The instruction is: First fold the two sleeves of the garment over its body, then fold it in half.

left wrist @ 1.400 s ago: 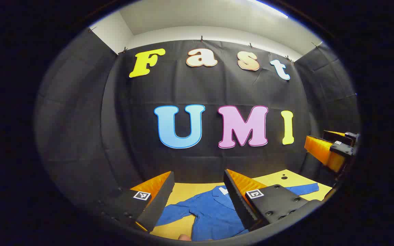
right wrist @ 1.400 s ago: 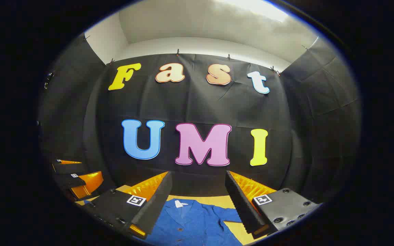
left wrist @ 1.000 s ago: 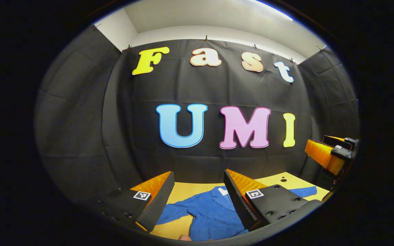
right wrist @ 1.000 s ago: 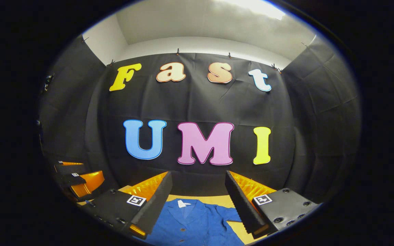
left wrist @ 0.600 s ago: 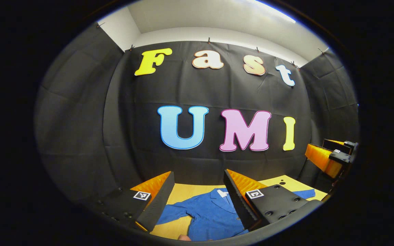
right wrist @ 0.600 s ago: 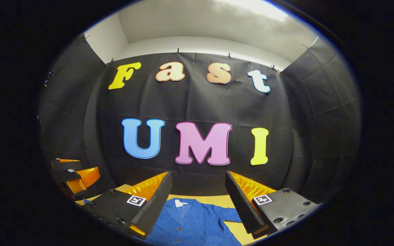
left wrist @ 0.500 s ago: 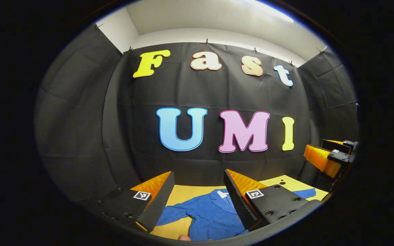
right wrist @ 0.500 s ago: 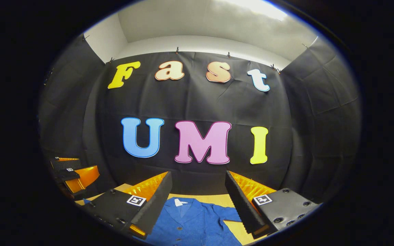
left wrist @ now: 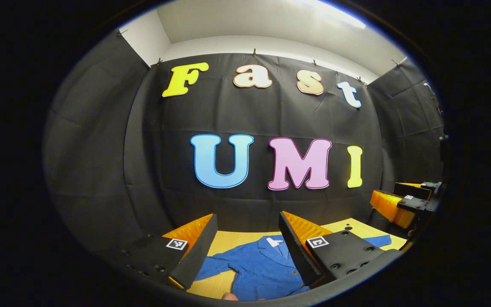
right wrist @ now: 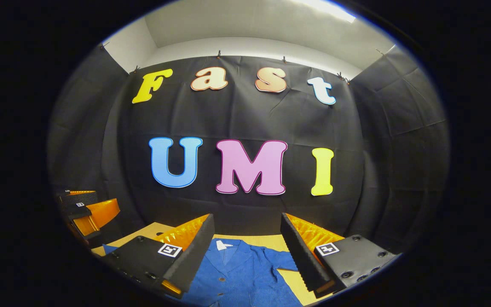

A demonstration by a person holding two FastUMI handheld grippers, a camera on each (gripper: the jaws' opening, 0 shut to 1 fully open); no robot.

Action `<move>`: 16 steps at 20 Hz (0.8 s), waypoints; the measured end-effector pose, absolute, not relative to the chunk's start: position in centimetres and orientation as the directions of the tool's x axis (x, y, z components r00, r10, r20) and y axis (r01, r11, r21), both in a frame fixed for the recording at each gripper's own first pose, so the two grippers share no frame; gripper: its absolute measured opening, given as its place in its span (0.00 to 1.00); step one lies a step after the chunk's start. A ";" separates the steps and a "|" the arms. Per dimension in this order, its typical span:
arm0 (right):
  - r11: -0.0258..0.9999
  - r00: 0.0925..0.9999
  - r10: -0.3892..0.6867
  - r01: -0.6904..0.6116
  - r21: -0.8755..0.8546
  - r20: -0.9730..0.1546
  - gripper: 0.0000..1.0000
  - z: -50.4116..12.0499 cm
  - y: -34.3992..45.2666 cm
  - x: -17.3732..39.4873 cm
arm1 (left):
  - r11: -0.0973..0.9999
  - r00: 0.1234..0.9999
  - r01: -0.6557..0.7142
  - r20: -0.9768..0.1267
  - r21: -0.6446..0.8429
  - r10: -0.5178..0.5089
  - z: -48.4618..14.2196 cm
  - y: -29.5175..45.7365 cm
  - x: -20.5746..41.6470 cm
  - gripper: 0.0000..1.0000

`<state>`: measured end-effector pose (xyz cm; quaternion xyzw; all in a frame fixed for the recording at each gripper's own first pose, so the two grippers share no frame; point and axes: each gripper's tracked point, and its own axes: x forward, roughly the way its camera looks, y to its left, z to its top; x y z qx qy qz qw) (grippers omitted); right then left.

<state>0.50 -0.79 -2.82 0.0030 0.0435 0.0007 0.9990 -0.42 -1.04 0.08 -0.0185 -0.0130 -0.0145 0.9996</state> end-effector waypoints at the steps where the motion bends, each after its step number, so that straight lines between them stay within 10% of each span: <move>1: 1.000 0.996 0.003 -0.002 0.009 -0.092 0.98 -3.0 -0.9 0.6 | 0.999 0.999 0.039 0.026 -0.038 -0.038 0.0 -1.3 -0.4 0.83; 16: 0.998 0.982 0.013 0.000 0.070 -0.189 0.93 -6.7 -3.7 3.3 | 0.998 0.999 0.046 -0.003 -0.030 -0.046 -0.8 -4.4 0.6 0.84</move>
